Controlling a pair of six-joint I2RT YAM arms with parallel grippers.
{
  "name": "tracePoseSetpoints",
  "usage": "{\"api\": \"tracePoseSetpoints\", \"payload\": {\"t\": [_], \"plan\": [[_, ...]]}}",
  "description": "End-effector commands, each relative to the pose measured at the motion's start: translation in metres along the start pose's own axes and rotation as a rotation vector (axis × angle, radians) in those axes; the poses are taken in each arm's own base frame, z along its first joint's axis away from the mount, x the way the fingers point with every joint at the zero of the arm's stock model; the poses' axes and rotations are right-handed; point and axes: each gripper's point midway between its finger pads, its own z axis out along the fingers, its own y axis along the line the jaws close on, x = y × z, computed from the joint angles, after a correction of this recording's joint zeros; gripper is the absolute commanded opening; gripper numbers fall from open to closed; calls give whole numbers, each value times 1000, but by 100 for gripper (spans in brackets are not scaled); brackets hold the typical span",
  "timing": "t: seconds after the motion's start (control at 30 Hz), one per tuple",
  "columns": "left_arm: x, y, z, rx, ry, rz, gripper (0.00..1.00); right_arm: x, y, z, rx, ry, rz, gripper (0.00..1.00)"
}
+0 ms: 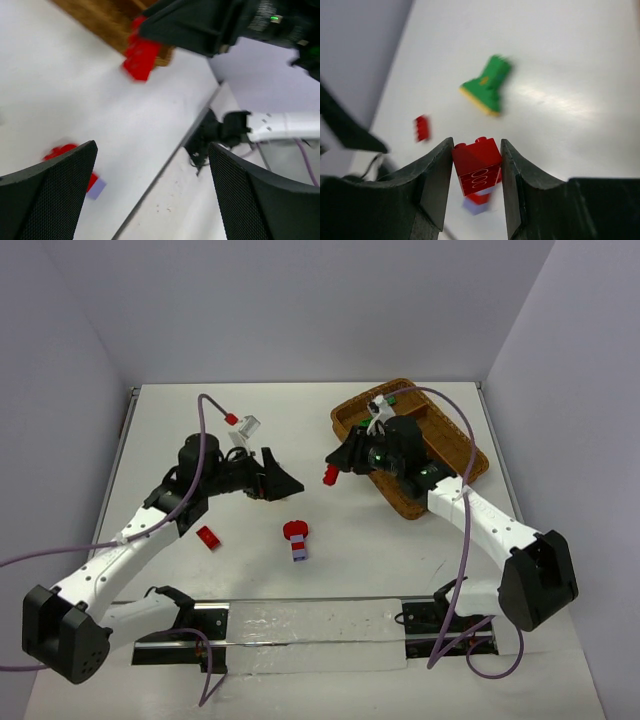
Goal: Sort the legos into containers by color
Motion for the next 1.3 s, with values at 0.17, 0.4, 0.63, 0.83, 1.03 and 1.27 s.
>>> {"api": "tracePoseSetpoints", "payload": {"t": [0.17, 0.4, 0.63, 0.83, 1.03, 1.27], "plan": [[10, 145, -108, -927, -261, -214, 95, -63, -117, -14, 606, -152, -218, 0], [30, 173, -147, -1238, -289, -379, 89, -72, -174, -21, 801, -137, -219, 1], [69, 207, -157, -1478, -186, -472, 90, -47, -206, -26, 841, -69, -202, 22], [85, 214, -147, -1461, -197, -557, 90, -43, -209, -21, 833, -42, -196, 75], [87, 226, -153, -1553, -224, -576, 86, -57, -186, -28, 766, -91, -180, 78], [103, 239, -149, -1624, -177, -618, 83, -59, -157, -35, 651, -129, -153, 78]]}}
